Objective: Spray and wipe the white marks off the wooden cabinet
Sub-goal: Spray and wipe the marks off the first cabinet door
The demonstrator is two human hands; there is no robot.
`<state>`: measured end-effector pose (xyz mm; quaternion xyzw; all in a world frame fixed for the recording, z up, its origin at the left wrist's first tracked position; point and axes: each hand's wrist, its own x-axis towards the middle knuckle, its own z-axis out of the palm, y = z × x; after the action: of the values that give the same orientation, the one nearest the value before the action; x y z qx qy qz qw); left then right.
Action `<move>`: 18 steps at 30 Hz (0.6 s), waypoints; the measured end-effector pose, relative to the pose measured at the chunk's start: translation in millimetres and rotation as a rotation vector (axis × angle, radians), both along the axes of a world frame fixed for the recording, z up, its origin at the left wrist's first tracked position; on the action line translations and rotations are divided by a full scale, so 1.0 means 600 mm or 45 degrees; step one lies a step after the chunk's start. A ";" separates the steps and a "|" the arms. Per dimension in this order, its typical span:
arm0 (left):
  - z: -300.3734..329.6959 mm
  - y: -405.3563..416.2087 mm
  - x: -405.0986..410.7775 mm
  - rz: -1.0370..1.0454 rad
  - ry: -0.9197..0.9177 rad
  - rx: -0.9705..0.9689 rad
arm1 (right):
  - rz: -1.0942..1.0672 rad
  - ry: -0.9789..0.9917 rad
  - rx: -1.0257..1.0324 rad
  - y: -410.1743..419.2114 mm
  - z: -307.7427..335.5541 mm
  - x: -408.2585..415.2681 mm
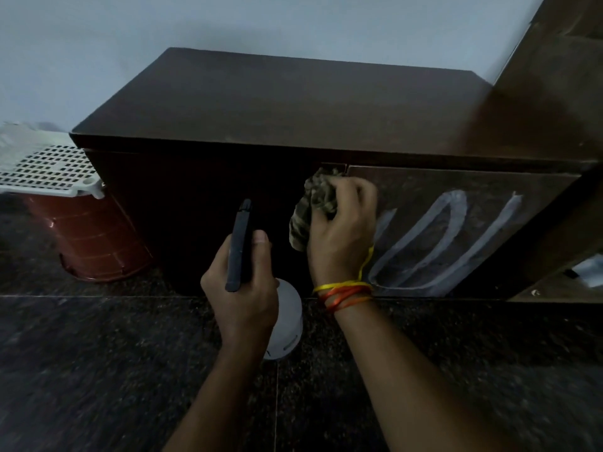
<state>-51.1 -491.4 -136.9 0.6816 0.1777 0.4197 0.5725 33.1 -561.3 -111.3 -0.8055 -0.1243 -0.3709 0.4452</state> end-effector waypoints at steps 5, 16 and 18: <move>0.002 0.000 -0.001 0.040 0.002 0.053 | 0.002 -0.043 0.038 -0.005 0.008 0.006; -0.023 0.025 -0.006 0.063 0.013 0.024 | 0.033 0.033 -0.221 -0.005 -0.161 -0.005; -0.031 0.027 -0.007 0.051 0.016 -0.013 | 0.020 0.077 -0.172 -0.008 -0.183 -0.003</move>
<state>-55.4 -475.3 -155.7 0.6775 0.1970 0.4260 0.5663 31.3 -566.0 -221.0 -0.8436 -0.1419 -0.3334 0.3963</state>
